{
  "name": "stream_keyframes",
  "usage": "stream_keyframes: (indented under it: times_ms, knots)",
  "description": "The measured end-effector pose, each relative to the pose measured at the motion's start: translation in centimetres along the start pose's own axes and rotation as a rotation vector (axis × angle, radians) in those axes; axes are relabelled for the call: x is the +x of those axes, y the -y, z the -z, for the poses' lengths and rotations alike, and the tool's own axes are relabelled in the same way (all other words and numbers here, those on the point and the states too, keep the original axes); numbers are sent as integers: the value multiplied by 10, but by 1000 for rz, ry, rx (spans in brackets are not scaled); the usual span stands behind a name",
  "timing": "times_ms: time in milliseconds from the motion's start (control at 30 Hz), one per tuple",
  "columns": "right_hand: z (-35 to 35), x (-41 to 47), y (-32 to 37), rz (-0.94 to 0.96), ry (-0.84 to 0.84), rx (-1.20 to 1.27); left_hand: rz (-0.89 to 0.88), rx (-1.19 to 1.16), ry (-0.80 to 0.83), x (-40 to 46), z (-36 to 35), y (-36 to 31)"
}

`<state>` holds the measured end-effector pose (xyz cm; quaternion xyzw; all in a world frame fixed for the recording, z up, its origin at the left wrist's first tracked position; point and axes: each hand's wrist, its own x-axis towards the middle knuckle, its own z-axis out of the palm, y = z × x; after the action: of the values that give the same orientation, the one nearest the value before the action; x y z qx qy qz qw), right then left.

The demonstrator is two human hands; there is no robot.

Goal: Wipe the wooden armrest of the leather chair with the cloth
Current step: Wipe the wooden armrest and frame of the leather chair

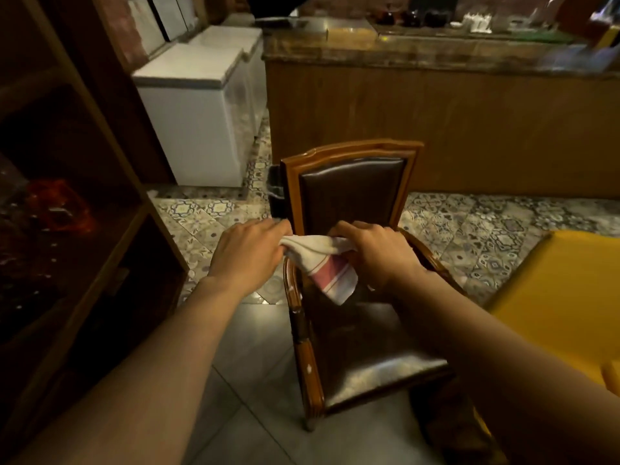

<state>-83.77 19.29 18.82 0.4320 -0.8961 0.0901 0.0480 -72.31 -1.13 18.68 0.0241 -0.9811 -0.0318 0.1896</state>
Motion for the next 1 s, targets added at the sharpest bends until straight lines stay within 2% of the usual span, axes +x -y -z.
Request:
stream_keyframes:
  times_ms: [267,400,733,1000]
  knots:
    - [-91,-27,-4,-87,63,-43,-15,-123,134,-33,-86,7]
    - [-120,-36,-3,-104,116,-19,-10,-164,147,-49,-115,7]
    - [-163,-40,6,-24,181,93,-2,-199,184,-76,-156,14]
    - [-223,-53,8,-31,190,3,29,-170,298,-98,-217,21]
